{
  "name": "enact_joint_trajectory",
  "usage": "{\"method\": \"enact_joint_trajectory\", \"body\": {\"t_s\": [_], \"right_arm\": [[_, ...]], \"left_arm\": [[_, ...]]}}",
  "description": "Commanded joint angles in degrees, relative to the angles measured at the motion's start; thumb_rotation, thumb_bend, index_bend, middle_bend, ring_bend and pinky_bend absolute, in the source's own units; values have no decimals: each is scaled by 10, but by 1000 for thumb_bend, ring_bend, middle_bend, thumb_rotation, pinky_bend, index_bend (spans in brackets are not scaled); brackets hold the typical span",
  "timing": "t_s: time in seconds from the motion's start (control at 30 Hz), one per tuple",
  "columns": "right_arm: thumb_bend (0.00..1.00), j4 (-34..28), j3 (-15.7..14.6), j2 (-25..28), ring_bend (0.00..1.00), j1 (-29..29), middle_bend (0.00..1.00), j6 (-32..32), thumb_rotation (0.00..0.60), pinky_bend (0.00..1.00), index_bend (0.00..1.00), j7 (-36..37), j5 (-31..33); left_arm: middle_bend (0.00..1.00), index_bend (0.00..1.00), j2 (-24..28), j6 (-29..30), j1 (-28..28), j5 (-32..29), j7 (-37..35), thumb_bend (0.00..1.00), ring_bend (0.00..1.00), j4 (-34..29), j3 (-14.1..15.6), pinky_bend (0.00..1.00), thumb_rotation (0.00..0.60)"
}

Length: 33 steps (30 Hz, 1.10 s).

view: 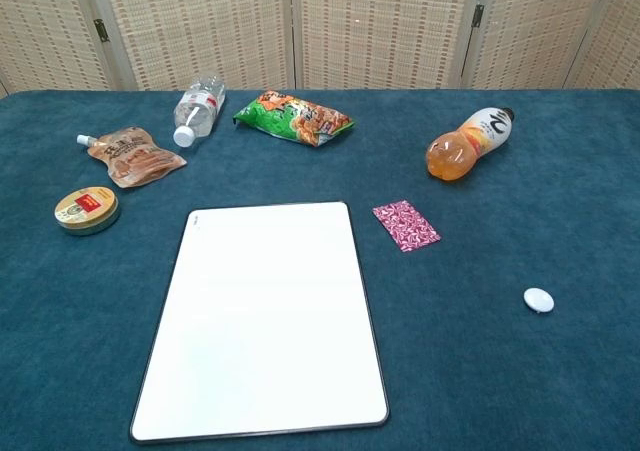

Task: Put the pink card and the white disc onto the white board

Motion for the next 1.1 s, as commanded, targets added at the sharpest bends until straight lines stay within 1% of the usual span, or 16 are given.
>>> {"method": "enact_joint_trajectory", "body": {"t_s": [0.03, 0.4, 0.5, 0.67, 0.77, 0.9, 1.0, 1.1], "right_arm": [[285, 0, -1, -1, 80, 2, 170, -2, 600, 0, 230, 0, -1], [285, -4, -3, 1, 81, 10, 170, -12, 600, 0, 230, -7, -9], [286, -2, -4, 0, 80, 17, 170, -24, 600, 0, 229, -10, -10], [285, -7, 0, 2, 80, 45, 170, -54, 600, 0, 229, -23, -23], [285, -18, 8, 7, 81, 75, 170, -88, 600, 0, 230, -40, -28], [286, -42, 23, 12, 80, 133, 170, -162, 600, 0, 230, -81, -26], [285, -57, 38, 7, 79, 180, 170, -230, 600, 0, 230, -114, -4], [285, -60, 55, -13, 77, 223, 164, -285, 600, 0, 230, -142, 27]], "left_arm": [[27, 137, -1, -3, -1, 1, 2, 315, 61, -1, 1, 0, 600], [28, 136, -4, -2, 1, 0, -4, 316, 61, 5, 3, 0, 600], [27, 136, -5, -4, 0, 0, -5, 315, 61, 7, 3, 0, 600], [28, 135, -7, -5, -1, 0, -6, 316, 61, 8, 3, 0, 600], [27, 135, -7, -6, -1, 0, -8, 316, 61, 8, 3, 0, 600], [27, 135, -7, -1, 2, 0, -17, 315, 61, 10, 4, 0, 600], [27, 135, -6, 1, 4, 1, -23, 316, 61, 15, 5, 0, 600], [28, 135, -4, 4, 7, 3, -30, 316, 61, 19, 6, 0, 600]]}}
